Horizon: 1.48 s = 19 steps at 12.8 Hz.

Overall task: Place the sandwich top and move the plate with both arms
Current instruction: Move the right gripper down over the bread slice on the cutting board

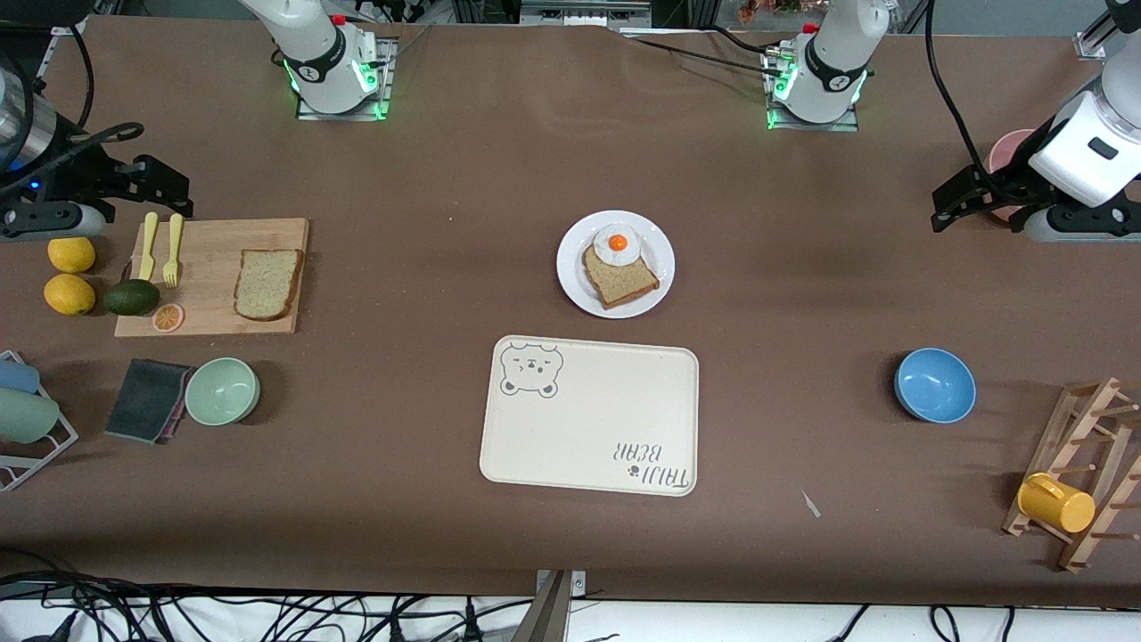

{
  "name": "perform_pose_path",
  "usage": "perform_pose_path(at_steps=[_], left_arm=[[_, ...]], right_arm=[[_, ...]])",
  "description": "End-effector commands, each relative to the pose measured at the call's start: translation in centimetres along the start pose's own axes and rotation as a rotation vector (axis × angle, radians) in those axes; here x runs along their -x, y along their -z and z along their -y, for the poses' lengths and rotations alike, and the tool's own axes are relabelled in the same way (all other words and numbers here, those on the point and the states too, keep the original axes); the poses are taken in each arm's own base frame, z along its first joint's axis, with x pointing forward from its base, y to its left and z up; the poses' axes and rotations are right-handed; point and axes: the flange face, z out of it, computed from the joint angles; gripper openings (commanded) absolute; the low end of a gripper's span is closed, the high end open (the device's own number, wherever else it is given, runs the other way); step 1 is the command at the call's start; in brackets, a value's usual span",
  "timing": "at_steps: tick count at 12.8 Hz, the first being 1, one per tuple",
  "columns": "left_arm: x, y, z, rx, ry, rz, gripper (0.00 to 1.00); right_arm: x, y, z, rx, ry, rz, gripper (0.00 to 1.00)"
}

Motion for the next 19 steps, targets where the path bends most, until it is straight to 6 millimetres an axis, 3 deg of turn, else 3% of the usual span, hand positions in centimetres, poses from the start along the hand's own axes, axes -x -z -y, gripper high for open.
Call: perform_pose_path(at_steps=[1,8,15,19], left_arm=[[-0.2,0.7,-0.2,0.017,-0.014,0.007,1.0],[-0.2,0.7,-0.2,0.017,-0.014,0.007,1.0],[-0.2,0.7,-0.1,0.018,-0.014,0.007,1.0],[-0.3,0.7,0.3,0.018,-0.007,0.007,1.0]], right_arm=[[0.1,-1.9,-0.1,0.012,-0.012,0.018,1.0],[0.8,-9.4,-0.1,0.013,-0.01,0.006,1.0],[1.3,-14.9,0.0,0.016,-0.004,0.003,1.0],[1.0,-18.8,1.5,0.122,-0.044,0.01,1.0]])
